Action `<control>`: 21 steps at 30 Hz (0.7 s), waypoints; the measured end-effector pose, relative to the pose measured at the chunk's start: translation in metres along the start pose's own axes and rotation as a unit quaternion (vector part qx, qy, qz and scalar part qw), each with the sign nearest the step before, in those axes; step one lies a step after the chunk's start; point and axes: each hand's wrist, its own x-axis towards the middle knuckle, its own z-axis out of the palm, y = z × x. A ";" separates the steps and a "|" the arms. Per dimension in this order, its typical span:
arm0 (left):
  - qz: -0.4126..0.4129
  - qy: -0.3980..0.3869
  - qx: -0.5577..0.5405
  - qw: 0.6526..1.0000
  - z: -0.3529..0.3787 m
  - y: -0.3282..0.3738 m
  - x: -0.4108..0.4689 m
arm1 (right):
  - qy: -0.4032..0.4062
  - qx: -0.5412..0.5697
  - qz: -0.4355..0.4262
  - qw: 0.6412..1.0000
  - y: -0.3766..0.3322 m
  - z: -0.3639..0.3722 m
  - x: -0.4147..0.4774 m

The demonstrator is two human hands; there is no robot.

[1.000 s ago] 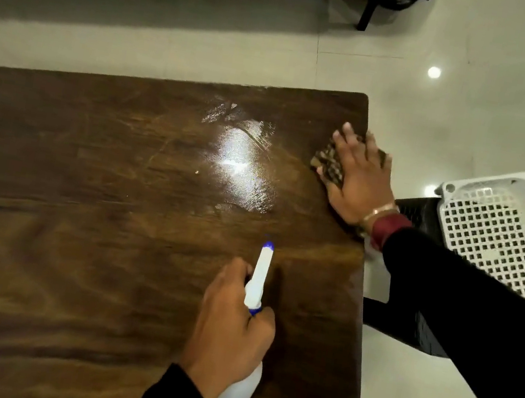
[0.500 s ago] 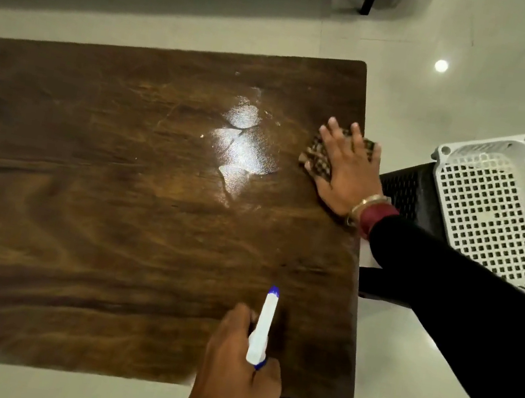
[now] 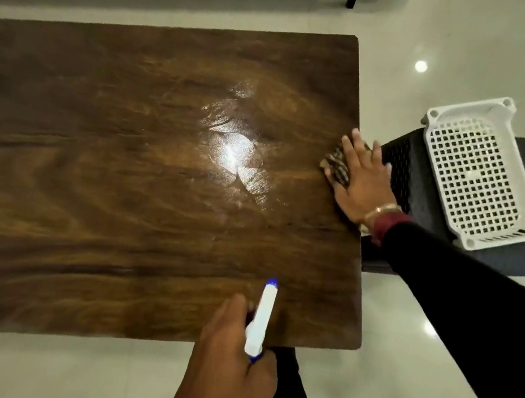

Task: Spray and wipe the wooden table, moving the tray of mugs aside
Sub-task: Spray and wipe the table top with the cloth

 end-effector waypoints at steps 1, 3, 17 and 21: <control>0.001 0.000 0.003 1.000 0.000 -0.004 -0.009 | 0.009 0.002 0.016 1.000 -0.014 0.000 0.013; -0.016 0.006 0.004 1.000 0.001 -0.010 -0.023 | 0.025 -0.031 0.021 0.999 -0.040 0.007 0.022; -0.029 0.023 -0.022 0.999 0.026 -0.030 -0.034 | 0.021 -0.038 -0.022 0.999 -0.011 0.050 -0.111; -0.013 0.018 -0.018 1.000 0.036 -0.032 -0.040 | 0.042 -0.024 -0.015 0.999 -0.028 0.060 -0.125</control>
